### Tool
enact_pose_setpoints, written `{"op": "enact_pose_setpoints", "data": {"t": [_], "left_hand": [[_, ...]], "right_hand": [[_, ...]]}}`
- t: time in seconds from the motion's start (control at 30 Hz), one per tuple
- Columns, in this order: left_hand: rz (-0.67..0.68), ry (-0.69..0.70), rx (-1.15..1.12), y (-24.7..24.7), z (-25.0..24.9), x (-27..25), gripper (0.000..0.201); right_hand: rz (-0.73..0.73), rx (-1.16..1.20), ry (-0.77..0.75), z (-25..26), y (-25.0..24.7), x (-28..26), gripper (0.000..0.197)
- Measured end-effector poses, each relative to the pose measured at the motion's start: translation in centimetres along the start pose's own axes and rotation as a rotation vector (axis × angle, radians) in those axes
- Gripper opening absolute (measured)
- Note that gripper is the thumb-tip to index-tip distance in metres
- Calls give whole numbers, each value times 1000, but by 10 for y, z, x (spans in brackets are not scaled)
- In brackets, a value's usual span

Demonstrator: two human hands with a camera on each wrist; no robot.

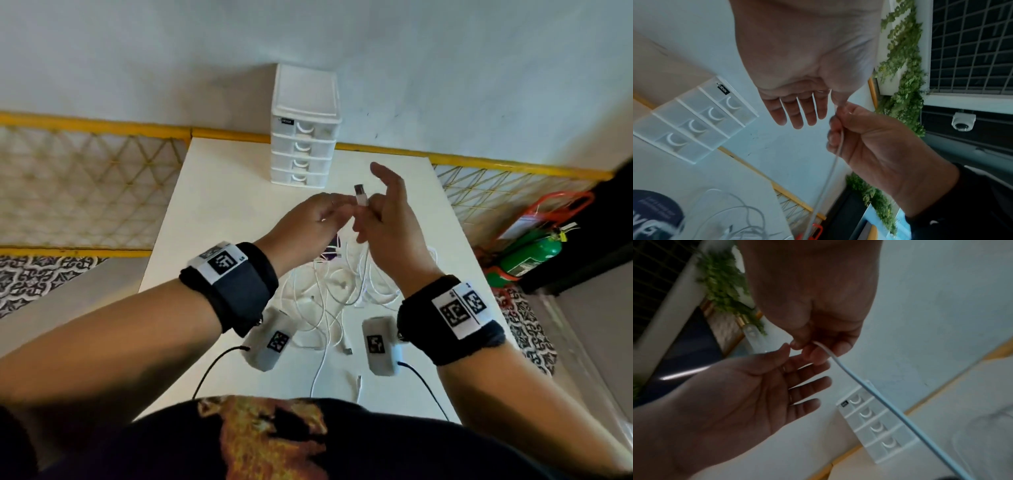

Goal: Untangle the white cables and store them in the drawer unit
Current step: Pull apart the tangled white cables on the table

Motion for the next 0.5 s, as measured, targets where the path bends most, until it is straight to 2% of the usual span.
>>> {"op": "enact_pose_setpoints", "data": {"t": [0.07, 0.13, 0.23, 0.3, 0.37, 0.43, 0.5], "left_hand": [[9, 13, -71, -5, -14, 2, 20], [-75, 30, -88, -12, -23, 6, 18], [-225, 35, -135, -25, -30, 13, 22], [-291, -29, -281, -38, -31, 20, 22], [-347, -84, -444, -55, -30, 26, 21], [-404, -74, -433, -73, -23, 28, 22], [-450, -29, -318, -96, -9, 30, 22]], "right_hand": [[71, -19, -45, 16, 4, 6, 70], [87, -30, -30, 29, 5, 11, 81], [72, 29, 43, 38, 9, 16, 81], [109, 58, 85, 29, 12, 14, 75], [157, 14, 83, 4, 12, 9, 55], [168, -72, 99, -24, 4, 4, 42], [166, -181, 145, -46, -13, -2, 35]]}}
Point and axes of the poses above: each hand's wrist, its own x-axis towards the middle knuckle, its own y-axis out of the palm, z = x × y, the point moved 2 cm from there along x, towards the middle knuckle, and after that the axes turned 9 degrees about -z, right-handed, at the moved point
